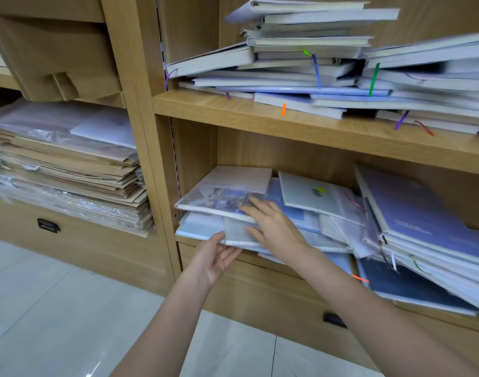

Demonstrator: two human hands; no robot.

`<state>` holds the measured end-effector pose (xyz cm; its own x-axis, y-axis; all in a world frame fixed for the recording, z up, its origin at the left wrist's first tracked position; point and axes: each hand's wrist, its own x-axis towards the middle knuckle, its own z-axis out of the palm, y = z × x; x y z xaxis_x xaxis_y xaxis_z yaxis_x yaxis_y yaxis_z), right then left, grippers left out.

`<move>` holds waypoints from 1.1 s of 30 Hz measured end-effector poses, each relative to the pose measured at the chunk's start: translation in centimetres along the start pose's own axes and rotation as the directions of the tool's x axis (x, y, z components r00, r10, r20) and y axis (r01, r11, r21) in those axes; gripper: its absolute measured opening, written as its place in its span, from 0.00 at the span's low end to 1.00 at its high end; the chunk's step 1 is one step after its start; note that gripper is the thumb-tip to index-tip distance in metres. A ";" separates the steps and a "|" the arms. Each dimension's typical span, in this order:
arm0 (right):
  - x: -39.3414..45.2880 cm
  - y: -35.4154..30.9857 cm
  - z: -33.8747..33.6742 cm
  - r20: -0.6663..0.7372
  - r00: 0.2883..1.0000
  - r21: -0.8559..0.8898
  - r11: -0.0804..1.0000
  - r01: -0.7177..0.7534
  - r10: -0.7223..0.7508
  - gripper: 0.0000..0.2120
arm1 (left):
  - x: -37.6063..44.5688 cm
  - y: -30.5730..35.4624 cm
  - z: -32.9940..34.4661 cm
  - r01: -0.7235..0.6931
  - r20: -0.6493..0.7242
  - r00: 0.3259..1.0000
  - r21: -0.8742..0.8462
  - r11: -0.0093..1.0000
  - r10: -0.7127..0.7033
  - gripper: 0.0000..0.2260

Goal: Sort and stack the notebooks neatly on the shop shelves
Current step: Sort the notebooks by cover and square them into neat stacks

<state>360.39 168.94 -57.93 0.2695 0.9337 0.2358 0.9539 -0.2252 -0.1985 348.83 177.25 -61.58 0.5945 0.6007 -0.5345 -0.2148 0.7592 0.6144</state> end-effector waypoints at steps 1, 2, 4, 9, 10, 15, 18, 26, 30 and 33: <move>1.2 0.2 0.2 0.031 0.999 -0.084 0.996 0.014 -0.011 0.21 | 0.0 0.3 -0.2 0.006 0.012 1.000 0.011 1.000 -0.006 0.11; 2.2 0.3 0.3 0.073 0.997 -0.175 0.985 0.014 -0.002 0.20 | 0.0 0.4 -0.4 0.012 0.020 1.000 0.019 1.000 -0.013 0.11; 3.5 0.5 0.5 0.118 0.992 -0.354 0.935 -0.007 0.053 0.17 | 0.2 0.4 -0.7 0.019 0.035 0.999 0.026 0.999 -0.020 0.10; 2.9 0.7 0.4 0.092 0.996 -0.334 0.942 0.014 0.018 0.20 | 0.3 -0.2 -1.0 -0.049 0.045 0.998 0.025 0.998 0.048 0.09; 2.1 0.7 -0.1 0.117 0.993 -0.236 0.971 0.025 0.003 0.22 | 0.1 -0.2 -1.0 -0.071 0.055 0.996 0.031 0.997 0.070 0.08; -4.7 1.2 -1.7 0.299 0.943 -0.175 0.980 -0.098 0.148 0.33 | -1.8 -0.1 -1.0 -0.179 0.048 0.983 0.033 0.983 0.177 0.07; -5.4 1.0 -1.7 0.243 0.956 -0.313 0.946 -0.085 0.167 0.29 | -3.4 0.3 -0.9 -0.251 0.026 0.968 0.032 0.968 0.250 0.10; -8.0 4.6 -3.9 0.303 0.915 -0.504 0.860 -0.082 0.266 0.21 | -7.4 1.9 -2.2 -0.281 -0.005 0.959 0.094 0.955 0.282 0.10; -8.6 4.7 -4.5 0.071 0.971 -0.314 0.929 -0.194 0.227 0.07 | -10.0 2.3 -4.2 -0.278 0.009 0.959 0.207 0.938 0.283 0.09; -7.7 0.0 -4.3 0.170 0.977 0.262 0.950 -0.172 0.130 0.15 | -13.0 3.6 -4.7 -0.349 0.094 0.936 0.343 0.872 0.338 0.07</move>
<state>358.92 160.60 -55.68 0.3647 0.9302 0.0423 0.8247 -0.3016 -0.4784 336.64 173.37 -55.12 0.5567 0.7958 -0.2382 -0.1292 0.3661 0.9216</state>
